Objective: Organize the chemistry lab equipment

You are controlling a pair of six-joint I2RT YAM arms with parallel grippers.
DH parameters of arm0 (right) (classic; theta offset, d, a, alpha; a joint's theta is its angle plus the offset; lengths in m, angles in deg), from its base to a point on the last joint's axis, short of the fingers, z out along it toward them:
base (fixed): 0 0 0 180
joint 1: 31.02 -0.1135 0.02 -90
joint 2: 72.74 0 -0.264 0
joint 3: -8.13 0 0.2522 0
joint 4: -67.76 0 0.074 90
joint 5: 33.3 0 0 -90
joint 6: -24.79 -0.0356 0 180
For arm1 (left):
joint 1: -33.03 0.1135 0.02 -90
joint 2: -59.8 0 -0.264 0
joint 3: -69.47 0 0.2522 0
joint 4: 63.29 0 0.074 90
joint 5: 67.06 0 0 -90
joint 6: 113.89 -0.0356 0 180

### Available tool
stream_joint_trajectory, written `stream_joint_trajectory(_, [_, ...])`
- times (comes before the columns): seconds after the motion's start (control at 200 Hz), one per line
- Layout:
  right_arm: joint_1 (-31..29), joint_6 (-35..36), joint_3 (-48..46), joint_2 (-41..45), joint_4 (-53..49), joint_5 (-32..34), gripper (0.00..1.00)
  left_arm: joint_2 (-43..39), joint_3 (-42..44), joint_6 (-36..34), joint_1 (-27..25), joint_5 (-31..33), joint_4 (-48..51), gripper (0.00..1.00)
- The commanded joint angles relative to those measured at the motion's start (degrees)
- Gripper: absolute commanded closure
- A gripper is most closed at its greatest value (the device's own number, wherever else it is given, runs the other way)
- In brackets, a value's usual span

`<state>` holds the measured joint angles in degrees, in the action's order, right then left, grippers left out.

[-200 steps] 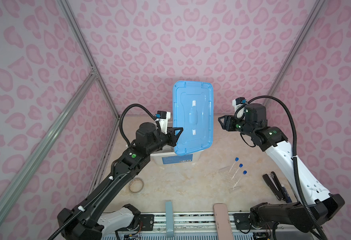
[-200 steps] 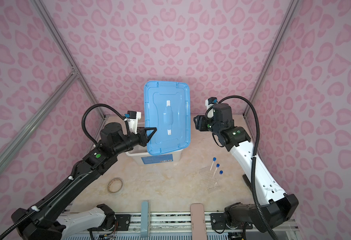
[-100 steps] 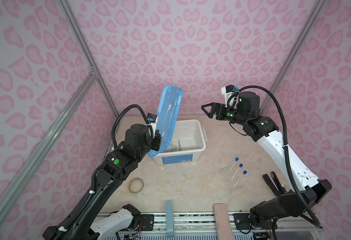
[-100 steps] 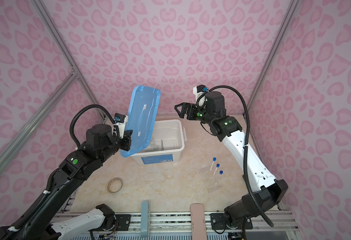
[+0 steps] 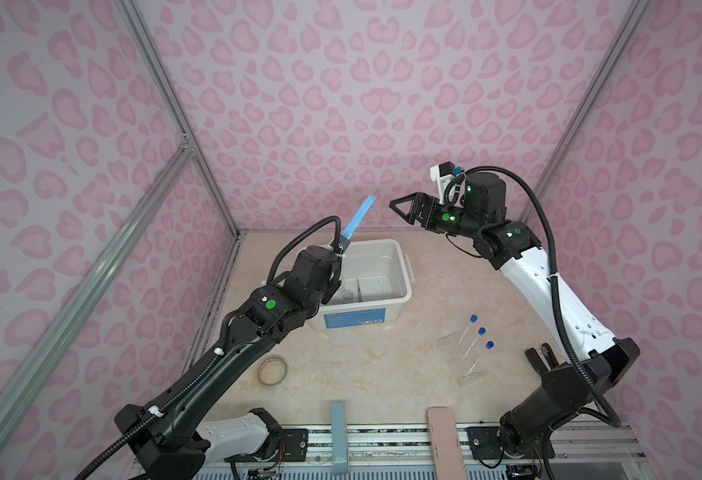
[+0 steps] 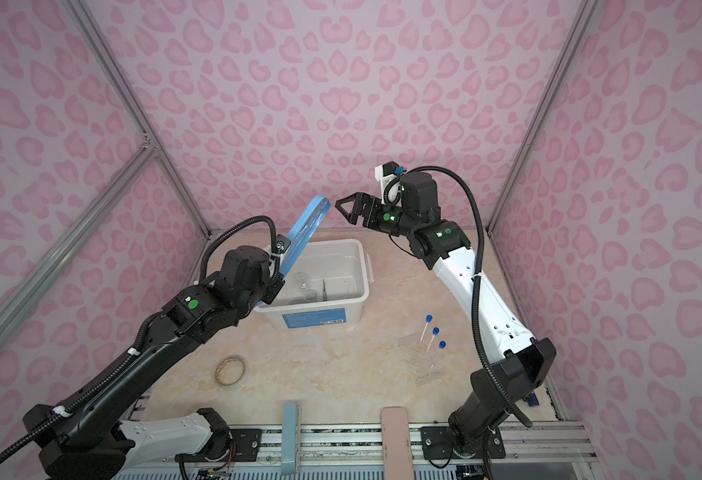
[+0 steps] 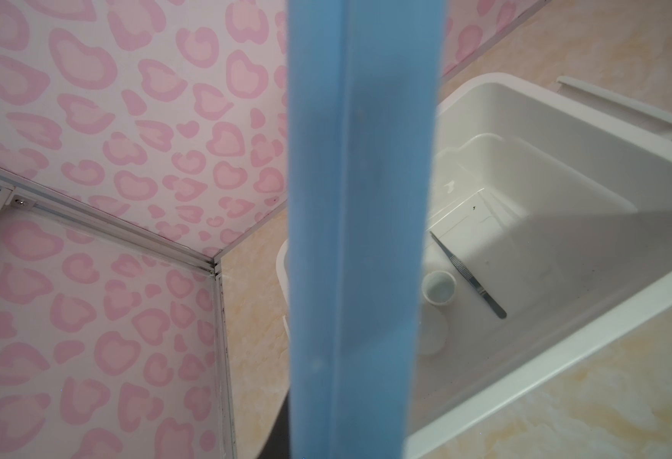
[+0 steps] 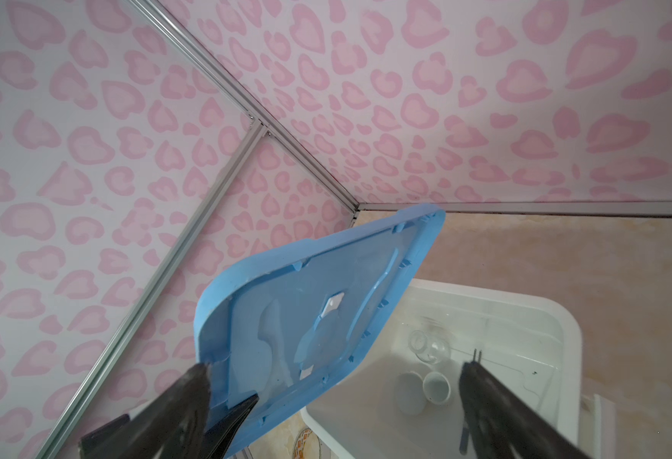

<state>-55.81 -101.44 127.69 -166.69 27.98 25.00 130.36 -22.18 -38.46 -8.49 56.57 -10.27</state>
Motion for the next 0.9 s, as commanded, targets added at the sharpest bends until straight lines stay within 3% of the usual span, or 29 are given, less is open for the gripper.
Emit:
stream_joint_trajectory(0.0, [0.34,-0.29,-1.18,-0.18,0.31,-2.19,0.02,1.77,-1.34,-2.97,-3.27,5.75,-1.30,0.97])
stream_joint_trajectory(0.065, [1.32,-3.07,-3.95,0.71,3.51,-5.79,0.02,2.80,-1.61,-3.70,-5.01,7.44,-1.60,0.96])
stream_joint_trajectory(0.17, [2.88,-5.42,-9.95,3.85,8.02,-5.88,0.03,4.69,-2.33,-3.18,-6.05,8.09,-0.95,0.96])
stream_joint_trajectory(0.34, [3.18,-2.73,-10.63,2.57,2.76,-5.06,0.06,6.73,-1.99,-3.21,-7.04,8.86,-0.73,0.95])
stream_joint_trajectory(0.45, [3.13,-3.68,-13.02,1.54,5.09,-6.52,0.10,6.87,-0.85,-3.38,-7.69,9.41,-1.13,0.94])
stream_joint_trajectory(0.895, [3.44,-3.85,-22.40,2.29,7.55,-6.26,0.27,6.49,3.53,0.86,-10.07,6.60,-2.03,0.69])
